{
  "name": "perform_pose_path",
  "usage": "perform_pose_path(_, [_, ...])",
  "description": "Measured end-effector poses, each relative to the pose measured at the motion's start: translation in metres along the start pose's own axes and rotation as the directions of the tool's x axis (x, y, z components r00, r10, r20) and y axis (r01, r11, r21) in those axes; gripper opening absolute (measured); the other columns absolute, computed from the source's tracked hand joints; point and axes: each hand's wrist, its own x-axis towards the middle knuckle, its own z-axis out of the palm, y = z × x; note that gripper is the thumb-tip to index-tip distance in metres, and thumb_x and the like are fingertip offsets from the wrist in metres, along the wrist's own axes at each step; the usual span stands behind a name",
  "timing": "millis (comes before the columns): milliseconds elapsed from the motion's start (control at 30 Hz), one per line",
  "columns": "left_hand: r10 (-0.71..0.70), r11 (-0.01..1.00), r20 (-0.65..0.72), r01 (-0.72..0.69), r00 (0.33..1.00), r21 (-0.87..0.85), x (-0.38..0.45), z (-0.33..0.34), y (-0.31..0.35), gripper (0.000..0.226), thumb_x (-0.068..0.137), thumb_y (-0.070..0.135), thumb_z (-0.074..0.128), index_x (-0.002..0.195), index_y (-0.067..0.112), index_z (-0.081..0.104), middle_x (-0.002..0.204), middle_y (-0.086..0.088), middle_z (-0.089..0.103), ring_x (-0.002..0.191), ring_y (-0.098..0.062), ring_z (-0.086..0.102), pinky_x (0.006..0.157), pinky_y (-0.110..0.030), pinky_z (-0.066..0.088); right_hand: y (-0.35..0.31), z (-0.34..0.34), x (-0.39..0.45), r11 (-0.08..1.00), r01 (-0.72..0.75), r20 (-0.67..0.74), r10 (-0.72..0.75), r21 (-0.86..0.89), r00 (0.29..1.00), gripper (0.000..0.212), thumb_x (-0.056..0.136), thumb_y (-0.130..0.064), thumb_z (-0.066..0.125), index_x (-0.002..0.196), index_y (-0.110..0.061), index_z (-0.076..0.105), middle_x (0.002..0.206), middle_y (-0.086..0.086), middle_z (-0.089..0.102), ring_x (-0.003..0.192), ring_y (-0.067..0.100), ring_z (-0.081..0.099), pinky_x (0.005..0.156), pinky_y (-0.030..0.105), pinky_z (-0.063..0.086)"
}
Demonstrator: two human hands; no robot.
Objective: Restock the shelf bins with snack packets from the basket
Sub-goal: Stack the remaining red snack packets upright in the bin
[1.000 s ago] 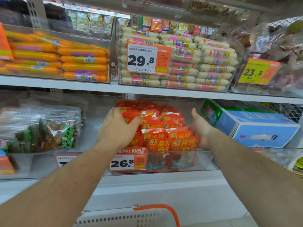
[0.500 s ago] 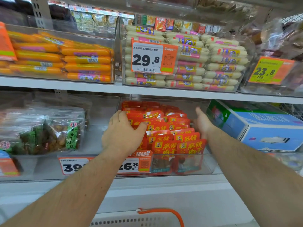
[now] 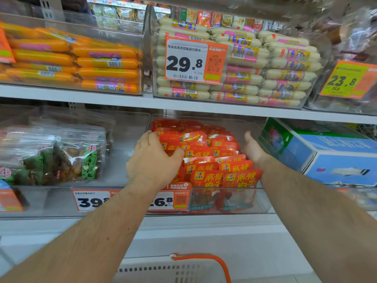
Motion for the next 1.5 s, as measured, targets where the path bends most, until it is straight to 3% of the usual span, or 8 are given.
perform_pose_path(533, [0.008, 1.0, 0.058, -0.009, 0.998, 0.017, 0.0, -0.002, -0.001, 0.072, 0.086, 0.06, 0.05, 0.14, 0.014, 0.037, 0.149, -0.003, 0.037, 0.138, -0.022, 0.034, 0.103, -0.045, 0.038, 0.012, -0.01, -0.052, 0.99, -0.143, 0.107, 0.143, -0.003, 0.984, 0.11, 0.077, -0.091, 0.016, 0.127, -0.002, 0.056, 0.12, 0.023, 0.067, 0.115, 0.037, 0.062, 0.106, 0.053, 0.041])
perform_pose_path(800, [0.124, 0.992, 0.124, -0.12, 0.984, -0.034, 0.005, -0.023, 0.004, 0.069, 0.086, 0.055, 0.051, 0.141, 0.014, 0.04, 0.151, -0.007, 0.038, 0.143, -0.023, 0.03, 0.121, -0.049, 0.002, 0.004, -0.001, -0.052, 0.997, 0.038, -0.334, -0.013, 0.067, 0.943, 0.114, 0.066, -0.092, 0.032, 0.138, -0.005, 0.043, 0.131, 0.017, 0.058, 0.103, 0.035, 0.064, 0.085, 0.053, 0.053])
perform_pose_path(900, [0.441, 0.898, -0.089, -0.44, 0.893, 0.031, -0.037, -0.032, -0.002, 0.057, 0.079, 0.046, 0.051, 0.126, 0.015, 0.055, 0.134, -0.004, 0.054, 0.126, -0.023, 0.049, 0.113, -0.043, 0.021, 0.017, 0.031, -0.099, 0.769, 0.287, -0.544, -0.617, -0.571, 0.569, 0.061, 0.093, -0.057, 0.036, 0.11, -0.005, 0.063, 0.114, 0.012, 0.062, 0.105, 0.034, 0.057, 0.09, 0.04, 0.044])
perform_pose_path(967, [0.583, 0.81, -0.17, -0.585, 0.794, 0.041, -0.073, -0.035, -0.014, 0.044, 0.073, 0.042, 0.05, 0.107, 0.018, 0.064, 0.111, 0.0, 0.063, 0.102, -0.023, 0.06, 0.091, -0.037, 0.033, 0.035, 0.062, -0.135, 0.346, 0.456, -0.286, -0.938, -0.82, 0.199, 0.036, 0.092, -0.041, 0.044, 0.083, -0.011, 0.061, 0.088, 0.006, 0.058, 0.087, 0.028, 0.056, 0.075, 0.038, 0.04])
perform_pose_path(1033, [0.609, 0.792, 0.051, -0.61, 0.792, 0.023, -0.106, -0.031, -0.037, 0.041, 0.074, 0.044, 0.046, 0.103, 0.022, 0.065, 0.104, 0.005, 0.065, 0.097, -0.022, 0.062, 0.082, -0.035, 0.032, 0.065, 0.088, -0.148, 0.059, 0.578, -0.022, -0.997, -0.814, 0.071, 0.026, 0.085, -0.035, 0.05, 0.07, -0.015, 0.054, 0.069, -0.002, 0.05, 0.069, 0.022, 0.05, 0.063, 0.036, 0.035])
perform_pose_path(1267, [0.144, 0.869, 0.769, -0.452, 0.623, 0.203, -0.159, 0.009, -0.128, 0.03, 0.095, 0.047, 0.044, 0.106, 0.028, 0.064, 0.114, -0.001, 0.067, 0.103, -0.023, 0.062, 0.078, -0.032, 0.043, 0.229, 0.155, -0.123, -0.191, 0.661, 0.62, -0.598, -0.726, 0.508, 0.037, 0.084, -0.036, 0.037, 0.059, -0.015, 0.056, 0.058, 0.005, 0.057, 0.052, 0.028, 0.056, 0.046, 0.029, 0.04])
perform_pose_path(1367, [0.085, 0.866, 0.857, -0.463, 0.508, 0.189, -0.169, 0.023, -0.152, 0.032, 0.099, 0.048, 0.042, 0.087, 0.027, 0.063, 0.093, 0.002, 0.066, 0.085, -0.019, 0.062, 0.068, -0.029, 0.043, 0.282, 0.151, -0.102, -0.132, 0.524, 0.54, -0.181, -0.842, 0.822, 0.032, 0.095, -0.03, 0.045, 0.072, -0.013, 0.061, 0.072, 0.005, 0.06, 0.073, 0.029, 0.061, 0.059, 0.034, 0.042])
perform_pose_path(1500, [0.054, 0.875, 0.891, -0.451, 0.451, 0.175, -0.176, 0.041, -0.166, 0.027, 0.096, 0.046, 0.05, 0.074, 0.031, 0.057, 0.072, 0.015, 0.054, 0.073, -0.009, 0.054, 0.069, -0.029, 0.051, 0.352, 0.133, -0.075, 0.147, 0.214, 0.214, -0.014, -0.966, 0.977, 0.018, 0.091, -0.025, 0.053, 0.104, -0.015, 0.062, 0.102, 0.007, 0.066, 0.095, 0.028, 0.062, 0.08, 0.036, 0.053])
